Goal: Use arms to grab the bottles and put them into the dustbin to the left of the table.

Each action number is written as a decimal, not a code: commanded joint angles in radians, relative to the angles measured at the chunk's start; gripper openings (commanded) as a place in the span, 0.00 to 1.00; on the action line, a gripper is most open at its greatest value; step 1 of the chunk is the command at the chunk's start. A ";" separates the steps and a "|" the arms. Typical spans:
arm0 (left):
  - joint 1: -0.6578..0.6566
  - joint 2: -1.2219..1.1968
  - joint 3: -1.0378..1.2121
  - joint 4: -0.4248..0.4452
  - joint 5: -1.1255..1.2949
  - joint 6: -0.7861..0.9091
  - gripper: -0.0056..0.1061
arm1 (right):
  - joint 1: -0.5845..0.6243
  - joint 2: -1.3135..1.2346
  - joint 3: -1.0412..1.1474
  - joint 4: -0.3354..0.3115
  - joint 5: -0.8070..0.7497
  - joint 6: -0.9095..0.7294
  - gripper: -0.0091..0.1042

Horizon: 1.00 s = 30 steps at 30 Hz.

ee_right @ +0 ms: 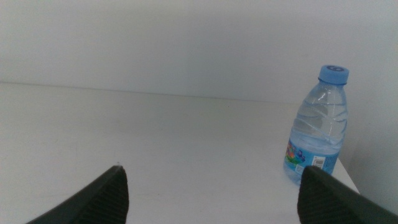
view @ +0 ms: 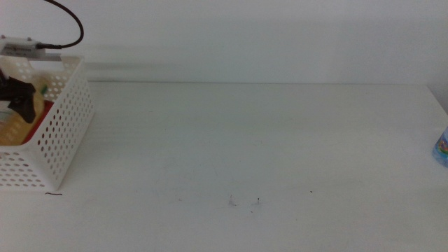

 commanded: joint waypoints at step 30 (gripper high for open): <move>-0.559 -0.956 0.633 -0.268 -0.447 0.010 0.89 | -0.009 -0.004 0.003 -0.005 -0.013 -0.006 0.90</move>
